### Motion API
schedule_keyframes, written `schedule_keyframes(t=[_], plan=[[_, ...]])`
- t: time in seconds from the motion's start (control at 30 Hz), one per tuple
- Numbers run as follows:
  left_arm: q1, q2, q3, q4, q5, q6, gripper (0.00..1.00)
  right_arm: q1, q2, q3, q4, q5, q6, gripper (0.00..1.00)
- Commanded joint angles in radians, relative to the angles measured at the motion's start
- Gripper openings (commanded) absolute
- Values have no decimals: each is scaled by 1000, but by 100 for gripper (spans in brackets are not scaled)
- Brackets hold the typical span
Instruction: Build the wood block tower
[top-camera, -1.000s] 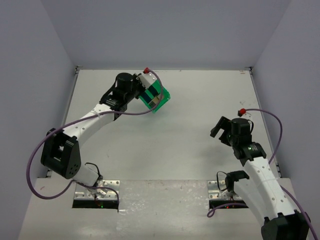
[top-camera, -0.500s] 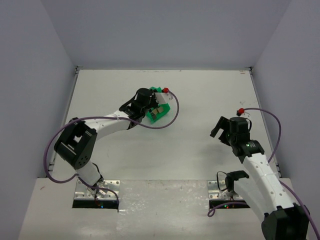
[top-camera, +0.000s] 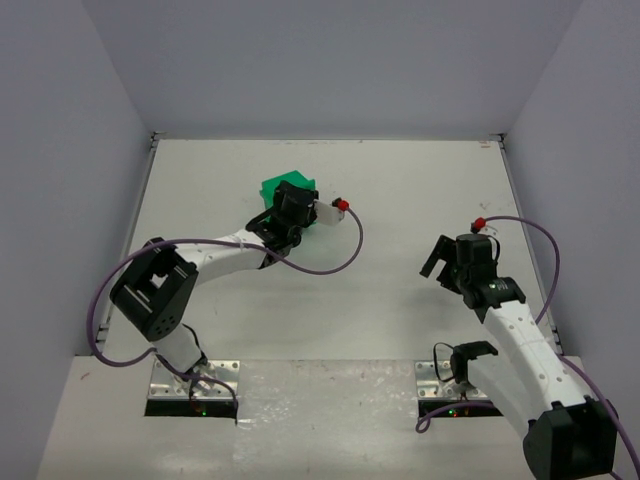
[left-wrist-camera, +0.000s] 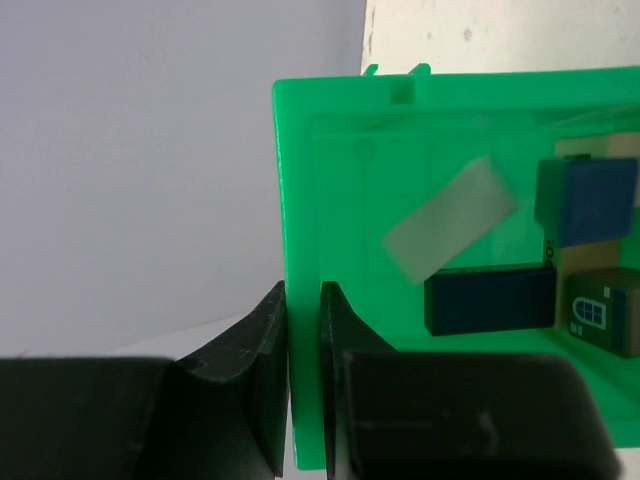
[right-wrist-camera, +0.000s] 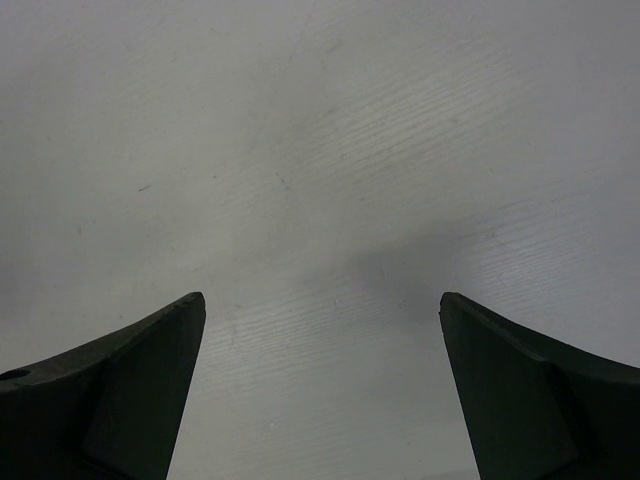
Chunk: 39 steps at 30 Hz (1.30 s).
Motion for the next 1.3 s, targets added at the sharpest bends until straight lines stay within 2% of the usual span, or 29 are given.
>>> schedule_keyframes(t=[0.0, 0.37, 0.77, 1.27], plan=[[-33, -39, -41, 18, -114, 134, 0, -2, -8, 36, 4, 22, 3, 99], [-98, -4, -55, 27, -242, 162, 0, -4, -11, 30, 0, 29, 4, 99], [-173, 84, -82, 109, -400, 234, 0, -2, -14, 28, -12, 50, 6, 99], [-259, 173, -73, 152, -467, 258, 0, -3, -8, 22, -17, 73, 9, 99]])
